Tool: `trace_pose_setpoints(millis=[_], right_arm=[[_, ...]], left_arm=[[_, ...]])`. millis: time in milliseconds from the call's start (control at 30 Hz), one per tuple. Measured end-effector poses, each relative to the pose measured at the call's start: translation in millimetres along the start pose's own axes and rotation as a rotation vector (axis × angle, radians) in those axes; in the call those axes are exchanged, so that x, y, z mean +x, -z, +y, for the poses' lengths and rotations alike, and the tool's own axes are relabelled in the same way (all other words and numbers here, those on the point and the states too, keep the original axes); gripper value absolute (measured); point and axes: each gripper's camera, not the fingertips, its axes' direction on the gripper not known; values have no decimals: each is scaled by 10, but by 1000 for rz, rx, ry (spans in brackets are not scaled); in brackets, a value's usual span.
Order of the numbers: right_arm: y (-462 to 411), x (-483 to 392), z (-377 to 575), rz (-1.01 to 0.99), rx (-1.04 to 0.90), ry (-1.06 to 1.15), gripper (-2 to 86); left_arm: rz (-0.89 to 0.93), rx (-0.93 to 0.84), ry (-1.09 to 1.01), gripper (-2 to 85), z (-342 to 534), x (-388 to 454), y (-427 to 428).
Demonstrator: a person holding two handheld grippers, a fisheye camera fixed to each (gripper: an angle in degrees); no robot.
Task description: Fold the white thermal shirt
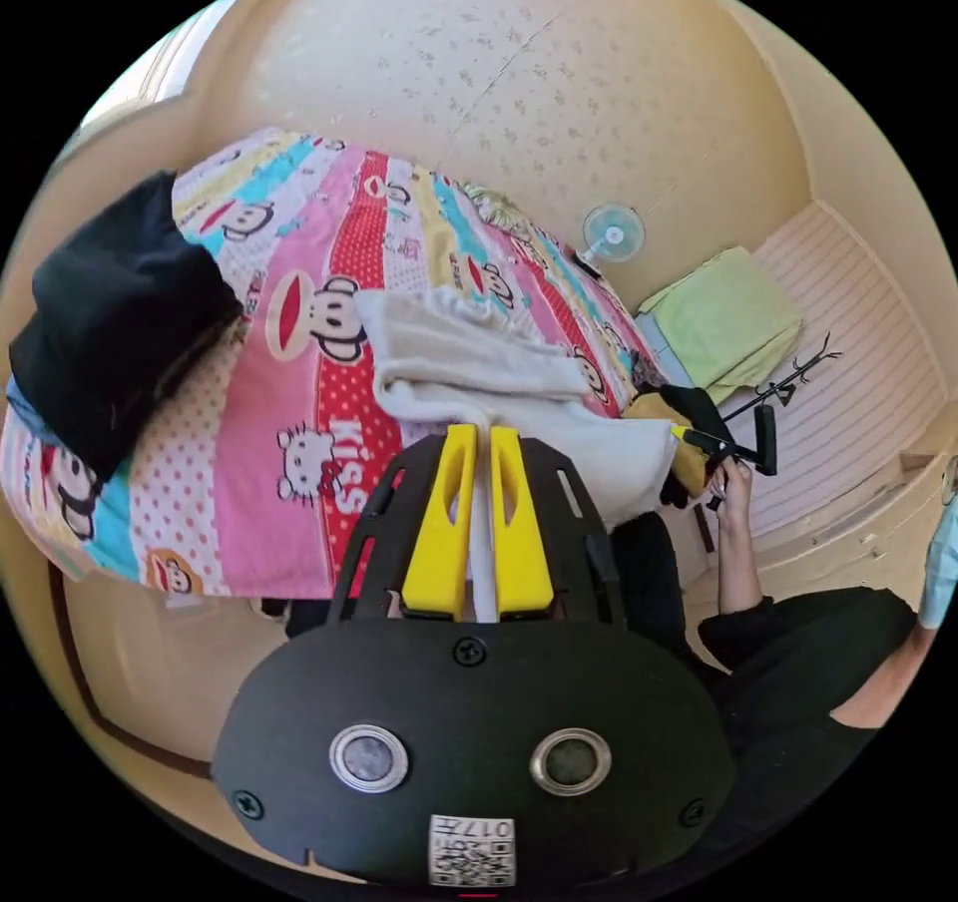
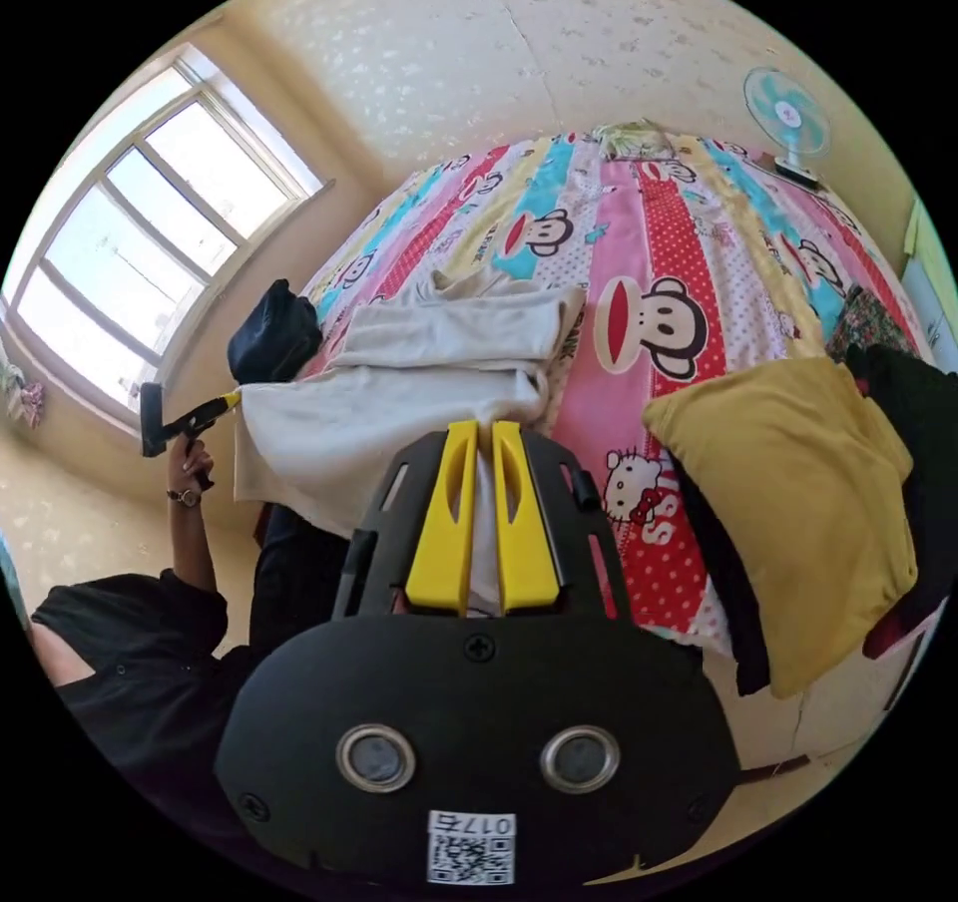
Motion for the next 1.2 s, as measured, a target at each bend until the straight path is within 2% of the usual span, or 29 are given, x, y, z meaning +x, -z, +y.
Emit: trace_pose_setpoints(millis=[100, 167, 200, 300, 433, 600, 667, 733, 933, 1000, 1133, 1200], right_arm=[[-229, 276, -321, -108, -85, -54, 47], [-300, 454, -293, -278, -71, -101, 62], [-288, 467, -255, -296, -61, -97, 66], [-234, 483, 19, -215, -46, -101, 73], [-437, 577, 396, -147, -133, -164, 145], [-858, 745, 778, -284, -203, -268, 133], [-791, 740, 993, -255, -99, -321, 97], [-763, 737, 1084, -326, -97, -328, 61], [133, 587, 1299, -539, 172, -135, 32], [492, 482, 1332, -551, 225, -41, 29], [1164, 407, 1460, -602, 288, -42, 26], [1382, 295, 1535, -554, 270, -4, 25]], left_arm=[[45, -63, 72, 61, -251, -313, -239], [115, -92, 94, 89, -212, -451, -305], [152, -77, 102, 107, -107, -508, -291], [116, -37, 146, 122, 271, -585, -254], [-31, -82, 231, 169, 708, -685, -423], [-19, -118, 283, 161, 1022, -781, -735], [-89, -73, 281, 130, 1137, -714, -688], [0, -104, 280, 73, 1226, -682, -663], [423, 63, 183, 51, 1396, -628, 92], [424, 134, 153, 51, 1432, -523, 458], [399, 262, 48, 50, 1514, -157, 1198], [367, 251, -3, 49, 1530, 21, 1411]])
